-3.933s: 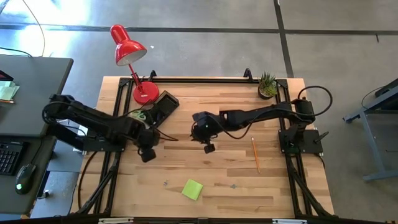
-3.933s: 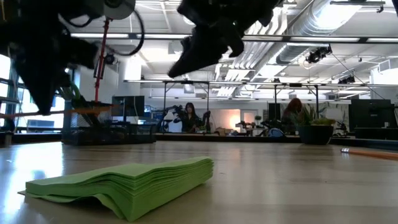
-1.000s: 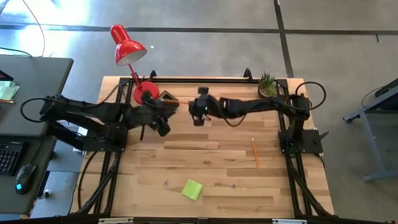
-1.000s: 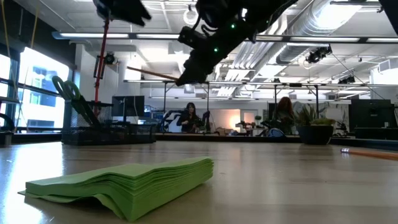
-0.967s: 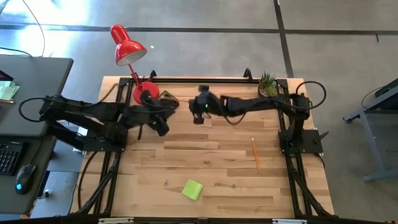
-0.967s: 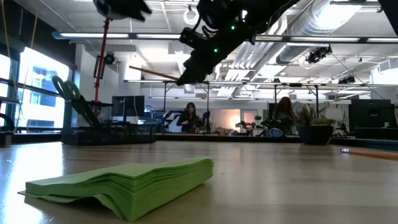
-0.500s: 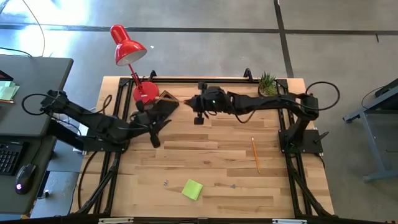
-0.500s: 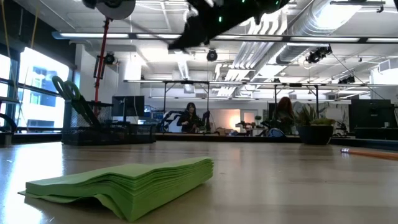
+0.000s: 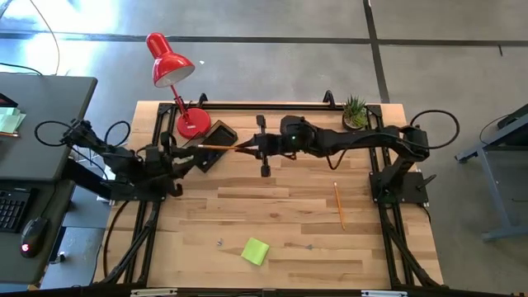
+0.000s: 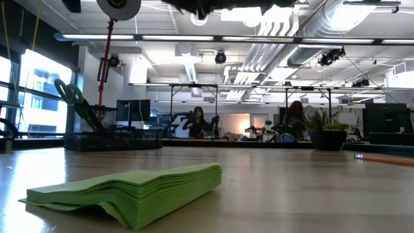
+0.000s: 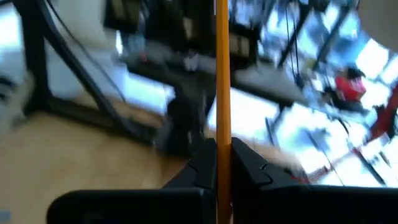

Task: Pick and place office supplies into organizer
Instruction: Put the left yellow pencil into the desk organizer

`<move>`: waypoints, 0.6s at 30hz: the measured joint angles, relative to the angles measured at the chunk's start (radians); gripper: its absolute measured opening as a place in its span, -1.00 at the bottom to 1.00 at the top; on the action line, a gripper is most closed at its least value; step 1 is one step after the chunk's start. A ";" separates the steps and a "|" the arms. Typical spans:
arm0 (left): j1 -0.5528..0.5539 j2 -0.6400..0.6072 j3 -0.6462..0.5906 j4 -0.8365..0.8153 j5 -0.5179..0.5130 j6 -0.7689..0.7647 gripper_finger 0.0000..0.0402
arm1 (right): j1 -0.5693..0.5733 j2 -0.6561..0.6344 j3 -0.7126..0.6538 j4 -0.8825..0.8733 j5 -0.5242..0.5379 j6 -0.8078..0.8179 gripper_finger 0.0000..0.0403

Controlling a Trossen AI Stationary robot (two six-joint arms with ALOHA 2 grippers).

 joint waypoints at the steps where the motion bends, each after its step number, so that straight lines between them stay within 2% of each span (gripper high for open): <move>1: 0.006 -0.002 -0.018 0.021 -0.003 0.012 -0.44 | 0.002 0.005 0.000 0.046 -0.030 0.014 -0.95; 4: 0.043 0.013 -0.063 0.124 0.031 0.060 -0.44 | 0.023 0.033 0.002 0.120 -0.075 0.025 -0.94; 7: 0.081 0.042 -0.086 0.240 0.202 0.098 -0.44 | 0.036 0.074 0.000 0.118 -0.079 0.035 -0.94; 9: 0.105 0.074 -0.088 0.273 0.267 0.113 -0.44 | 0.036 0.095 -0.001 0.133 -0.074 0.044 -0.95; 15: 0.165 0.180 -0.089 0.312 0.276 0.120 -0.44 | 0.035 0.101 -0.001 0.158 -0.075 0.042 -0.94; 18: 0.184 0.223 -0.089 0.372 0.322 0.129 -0.44 | 0.036 0.101 -0.001 0.158 -0.080 0.044 -0.94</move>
